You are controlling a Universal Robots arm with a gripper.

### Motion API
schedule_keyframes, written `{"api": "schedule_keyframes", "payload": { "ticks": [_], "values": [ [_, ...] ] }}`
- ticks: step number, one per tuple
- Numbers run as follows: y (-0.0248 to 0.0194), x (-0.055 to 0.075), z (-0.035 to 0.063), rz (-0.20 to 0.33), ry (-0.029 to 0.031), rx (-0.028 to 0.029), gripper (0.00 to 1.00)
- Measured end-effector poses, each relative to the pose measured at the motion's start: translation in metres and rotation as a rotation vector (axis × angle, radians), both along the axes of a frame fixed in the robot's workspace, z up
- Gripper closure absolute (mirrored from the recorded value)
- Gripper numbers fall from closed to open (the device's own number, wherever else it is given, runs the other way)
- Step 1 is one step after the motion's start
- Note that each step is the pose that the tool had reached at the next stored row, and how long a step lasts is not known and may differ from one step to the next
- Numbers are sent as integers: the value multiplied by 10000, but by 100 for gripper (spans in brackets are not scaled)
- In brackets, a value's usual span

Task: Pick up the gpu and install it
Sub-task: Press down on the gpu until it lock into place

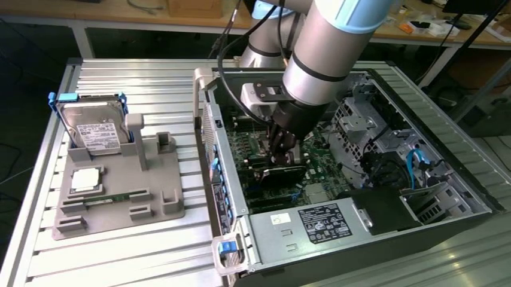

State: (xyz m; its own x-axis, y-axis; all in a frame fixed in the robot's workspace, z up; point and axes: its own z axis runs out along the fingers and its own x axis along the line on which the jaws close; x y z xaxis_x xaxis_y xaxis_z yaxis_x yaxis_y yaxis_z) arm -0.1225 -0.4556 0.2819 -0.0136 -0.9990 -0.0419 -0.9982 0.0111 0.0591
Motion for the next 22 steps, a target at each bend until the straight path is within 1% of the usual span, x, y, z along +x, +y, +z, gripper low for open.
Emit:
{"api": "schedule_keyframes", "payload": {
  "ticks": [4, 7, 12, 15, 20, 22],
  "values": [
    [0, -70, 0, 0, -1, 2, 89],
    [0, -139, -1, 1, -1, 15, 89],
    [0, -226, -3, 1, 0, 17, 89],
    [0, -321, -9, 0, 0, 24, 89],
    [0, -393, -7, 1, -5, 31, 89],
    [2, -411, 27, 1, -17, 27, 89]
  ]
}}
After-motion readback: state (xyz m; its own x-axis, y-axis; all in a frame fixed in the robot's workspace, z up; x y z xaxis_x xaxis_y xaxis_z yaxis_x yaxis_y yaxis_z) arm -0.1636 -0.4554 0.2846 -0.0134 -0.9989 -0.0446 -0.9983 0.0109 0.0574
